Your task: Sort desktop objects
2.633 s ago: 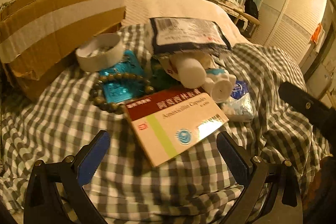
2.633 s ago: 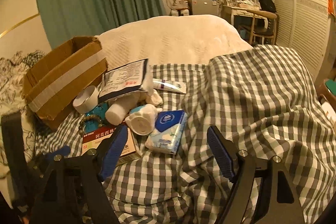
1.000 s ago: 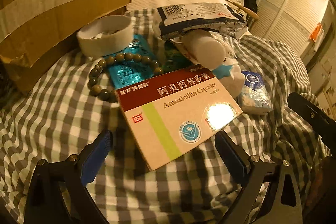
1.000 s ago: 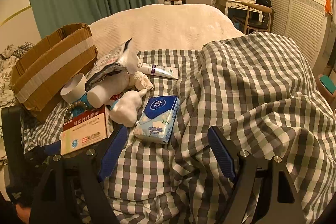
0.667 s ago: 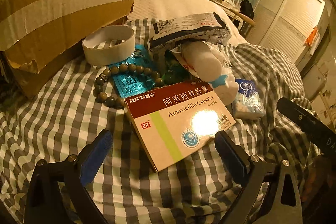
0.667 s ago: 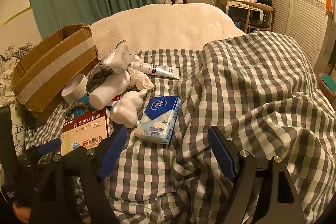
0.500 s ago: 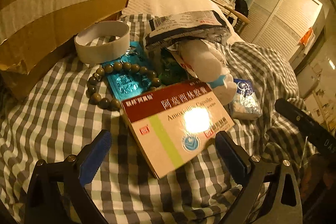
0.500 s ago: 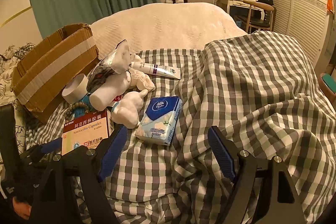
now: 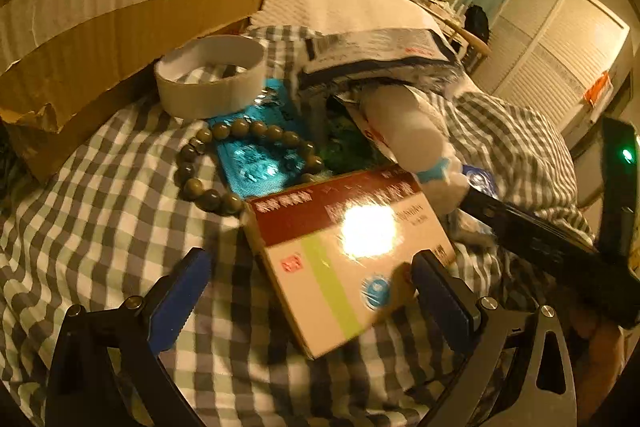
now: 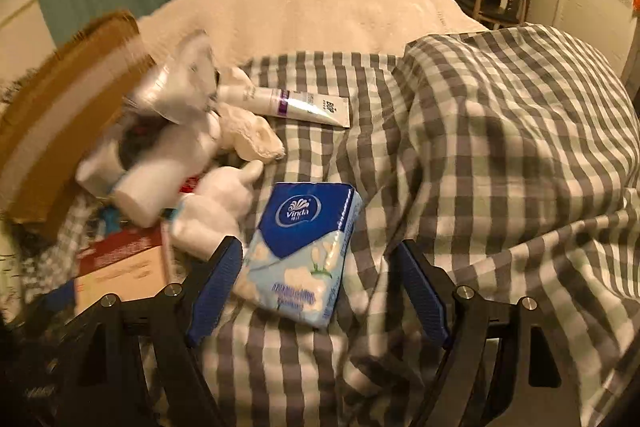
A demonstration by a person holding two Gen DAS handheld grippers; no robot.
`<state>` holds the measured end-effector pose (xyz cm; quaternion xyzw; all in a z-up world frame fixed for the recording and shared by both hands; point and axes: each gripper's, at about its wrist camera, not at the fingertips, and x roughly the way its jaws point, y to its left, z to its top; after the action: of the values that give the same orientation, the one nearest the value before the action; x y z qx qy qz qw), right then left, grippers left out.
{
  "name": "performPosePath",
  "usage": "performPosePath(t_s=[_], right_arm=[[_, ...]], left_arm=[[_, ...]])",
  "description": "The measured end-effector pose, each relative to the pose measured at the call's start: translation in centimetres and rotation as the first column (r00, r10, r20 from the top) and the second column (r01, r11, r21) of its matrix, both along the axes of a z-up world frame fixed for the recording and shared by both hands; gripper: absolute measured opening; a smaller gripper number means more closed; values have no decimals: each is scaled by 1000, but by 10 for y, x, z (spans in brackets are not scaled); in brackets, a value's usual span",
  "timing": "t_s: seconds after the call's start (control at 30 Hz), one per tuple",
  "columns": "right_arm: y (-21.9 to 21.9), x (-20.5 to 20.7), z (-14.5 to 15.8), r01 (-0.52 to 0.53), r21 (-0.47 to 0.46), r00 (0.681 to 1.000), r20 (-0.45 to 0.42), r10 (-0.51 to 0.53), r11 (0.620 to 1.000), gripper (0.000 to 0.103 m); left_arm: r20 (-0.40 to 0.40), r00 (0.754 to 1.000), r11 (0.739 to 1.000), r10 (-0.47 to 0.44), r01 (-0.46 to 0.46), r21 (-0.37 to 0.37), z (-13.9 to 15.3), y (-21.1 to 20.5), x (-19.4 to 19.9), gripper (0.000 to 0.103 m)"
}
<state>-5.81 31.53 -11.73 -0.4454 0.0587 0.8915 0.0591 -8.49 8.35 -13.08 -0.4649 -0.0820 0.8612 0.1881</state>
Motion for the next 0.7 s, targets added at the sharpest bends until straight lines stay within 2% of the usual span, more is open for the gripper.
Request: performPosePath(t_s=[0.07, 0.23, 0.33, 0.47, 0.6, 0.7], right_arm=[[-6, -3, -3, -7, 39, 1000, 0, 7, 999, 79], [-15, 0, -5, -63, 104, 998, 30, 60, 993, 54], [-11, 9, 0, -63, 94, 998, 11, 62, 994, 50], [-8, 26, 16, -56, 76, 998, -39, 59, 996, 49], [0, 42, 33, -67, 7, 995, -74, 67, 998, 49], [-3, 47, 34, -87, -27, 995, -54, 85, 996, 49]], left_arm=[[-3, 1000, 1000, -9, 9, -8, 1, 3, 4, 103], [2, 1000, 1000, -24, 24, -17, 7, 11, 12, 103], [-16, 999, 997, -47, 46, -54, 13, 17, 18, 103], [-83, 992, 983, -92, 78, -165, 21, 19, 18, 103], [-112, 966, 941, -232, 194, -278, 23, 21, 13, 103], [-126, 944, 912, -304, 250, -325, 20, 25, 12, 103]])
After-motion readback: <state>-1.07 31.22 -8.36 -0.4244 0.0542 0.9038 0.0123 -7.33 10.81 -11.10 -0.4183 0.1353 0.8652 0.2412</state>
